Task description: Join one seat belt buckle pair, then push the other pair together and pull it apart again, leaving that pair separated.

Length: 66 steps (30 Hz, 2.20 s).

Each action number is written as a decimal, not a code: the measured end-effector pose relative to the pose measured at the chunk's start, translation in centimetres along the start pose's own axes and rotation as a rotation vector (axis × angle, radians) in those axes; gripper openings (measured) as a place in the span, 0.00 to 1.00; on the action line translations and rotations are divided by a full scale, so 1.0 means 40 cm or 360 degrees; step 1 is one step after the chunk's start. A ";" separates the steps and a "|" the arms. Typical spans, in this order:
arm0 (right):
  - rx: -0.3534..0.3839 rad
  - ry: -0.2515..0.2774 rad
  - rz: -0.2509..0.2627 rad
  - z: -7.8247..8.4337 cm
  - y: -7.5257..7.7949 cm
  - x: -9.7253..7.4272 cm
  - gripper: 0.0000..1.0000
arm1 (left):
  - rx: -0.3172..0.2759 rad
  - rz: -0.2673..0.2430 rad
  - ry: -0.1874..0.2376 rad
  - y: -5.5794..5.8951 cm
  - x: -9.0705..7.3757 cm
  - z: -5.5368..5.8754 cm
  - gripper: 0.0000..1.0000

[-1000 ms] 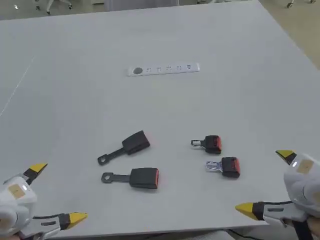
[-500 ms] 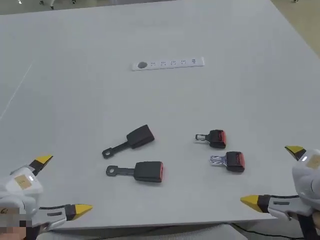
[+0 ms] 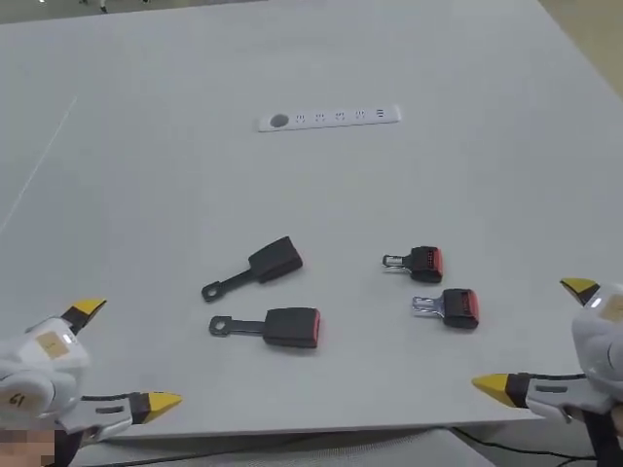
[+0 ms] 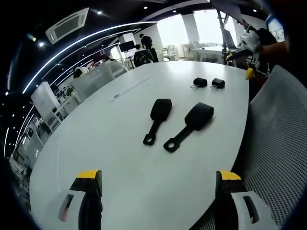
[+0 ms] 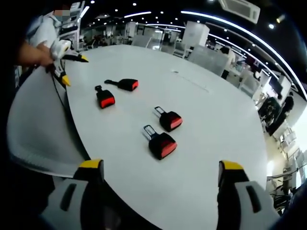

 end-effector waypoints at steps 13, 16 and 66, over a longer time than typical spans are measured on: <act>-0.0006 0.0006 0.0004 -0.001 0.002 0.000 0.99 | 0.0000 -0.0003 0.0033 -0.001 0.000 -0.004 1.00; -0.0009 0.0011 0.0006 -0.004 0.002 0.001 0.99 | 0.0000 -0.0005 0.0035 -0.001 -0.001 -0.005 1.00; -0.0269 -0.0013 -0.0129 -0.016 0.029 0.006 0.79 | 0.0196 0.0291 -0.0132 0.037 0.028 -0.057 0.88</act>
Point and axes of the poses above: the centre of the closed fingertips' face, and the gripper's own axes: x roughly forward along the fingers, y roughly to its right, z roughly out of its underside, the point moved 8 cm from there along -x, roughly backward along the fingers, and after that the axes turned 7 degrees about -x, right-handed, at the moved point
